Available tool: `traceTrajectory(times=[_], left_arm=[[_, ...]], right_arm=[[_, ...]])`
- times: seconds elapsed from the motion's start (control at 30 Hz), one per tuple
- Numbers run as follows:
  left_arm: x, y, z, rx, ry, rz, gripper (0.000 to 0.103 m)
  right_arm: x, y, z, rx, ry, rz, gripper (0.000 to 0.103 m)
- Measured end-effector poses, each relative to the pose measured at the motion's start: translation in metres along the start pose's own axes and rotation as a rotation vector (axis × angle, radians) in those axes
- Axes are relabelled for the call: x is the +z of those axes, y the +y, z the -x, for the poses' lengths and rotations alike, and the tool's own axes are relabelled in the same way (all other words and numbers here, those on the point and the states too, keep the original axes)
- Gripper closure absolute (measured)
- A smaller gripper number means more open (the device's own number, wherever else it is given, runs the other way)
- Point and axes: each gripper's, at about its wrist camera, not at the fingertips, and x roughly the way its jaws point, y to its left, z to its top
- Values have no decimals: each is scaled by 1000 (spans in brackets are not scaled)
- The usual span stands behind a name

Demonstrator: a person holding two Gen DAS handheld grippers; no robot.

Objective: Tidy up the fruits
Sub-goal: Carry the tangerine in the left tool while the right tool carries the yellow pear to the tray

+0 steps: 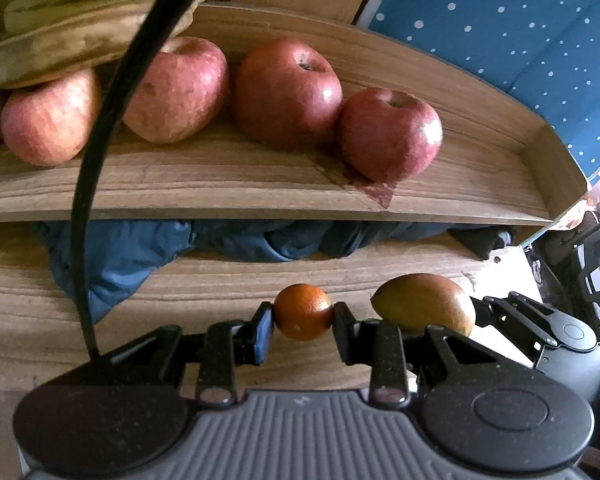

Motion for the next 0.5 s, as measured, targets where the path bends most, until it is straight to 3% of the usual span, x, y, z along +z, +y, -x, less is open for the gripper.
traceTrajectory(times=[0.5], left_arm=[[-31,5,22,28,-10,39,68]], right_arm=[[-11,14,33,63,-10,32,40]])
